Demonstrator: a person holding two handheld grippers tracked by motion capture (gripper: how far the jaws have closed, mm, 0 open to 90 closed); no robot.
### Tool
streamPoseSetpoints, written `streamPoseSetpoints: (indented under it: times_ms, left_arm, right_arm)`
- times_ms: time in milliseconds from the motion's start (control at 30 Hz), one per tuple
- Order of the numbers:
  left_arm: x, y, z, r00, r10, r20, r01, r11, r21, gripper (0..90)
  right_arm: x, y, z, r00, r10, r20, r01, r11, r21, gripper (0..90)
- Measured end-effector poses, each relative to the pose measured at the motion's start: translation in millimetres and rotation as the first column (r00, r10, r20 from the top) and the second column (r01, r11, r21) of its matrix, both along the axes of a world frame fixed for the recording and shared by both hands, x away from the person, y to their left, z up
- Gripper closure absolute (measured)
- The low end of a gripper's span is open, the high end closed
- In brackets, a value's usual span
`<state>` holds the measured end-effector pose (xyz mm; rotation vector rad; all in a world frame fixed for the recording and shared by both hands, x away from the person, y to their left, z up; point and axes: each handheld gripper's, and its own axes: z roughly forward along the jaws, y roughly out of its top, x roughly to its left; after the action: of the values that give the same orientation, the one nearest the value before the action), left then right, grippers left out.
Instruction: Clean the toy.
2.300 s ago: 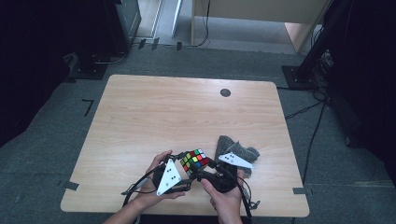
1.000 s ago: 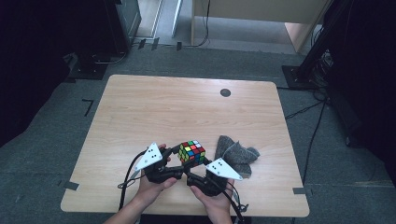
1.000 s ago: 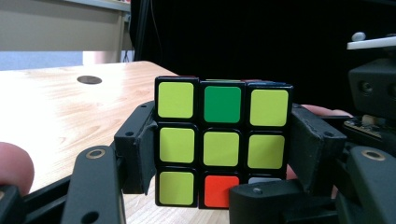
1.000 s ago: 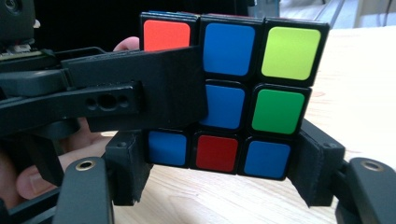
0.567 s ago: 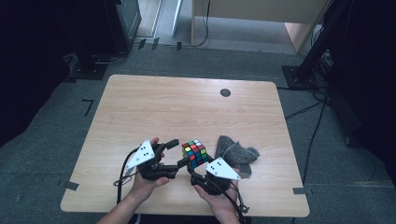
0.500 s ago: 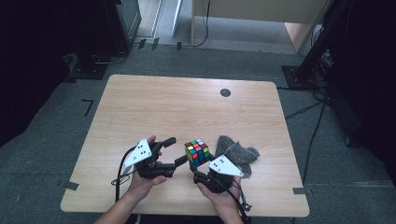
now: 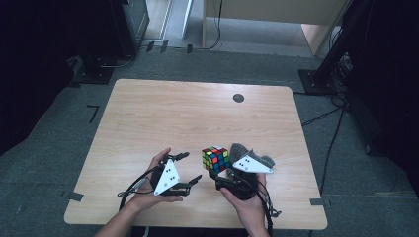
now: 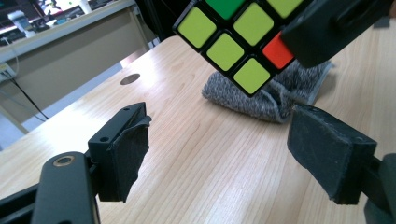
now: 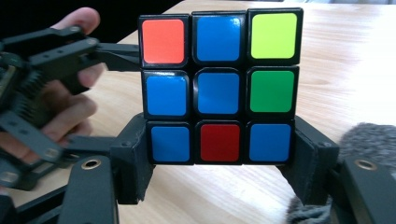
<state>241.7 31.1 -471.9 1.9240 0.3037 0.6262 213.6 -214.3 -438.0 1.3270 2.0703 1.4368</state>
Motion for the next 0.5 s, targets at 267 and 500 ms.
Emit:
streamPoseSetpoints:
  times_ms: [267,500]
  left_arm:
    - [-1.3,-2.0,-2.1,0.9995,-0.005,0.03,0.004,0.9999,0.015,20.4]
    - [-5.5,-6.6,-2.8,0.9983,-0.026,0.053,0.024,0.999,0.037,21.2]
  right_arm:
    - [-0.4,8.1,-0.4,0.9974,0.061,-0.039,-0.061,0.998,-0.008,34.1]
    - [1.5,11.3,-2.0,0.9917,0.105,-0.073,-0.105,0.994,0.006,34.1]
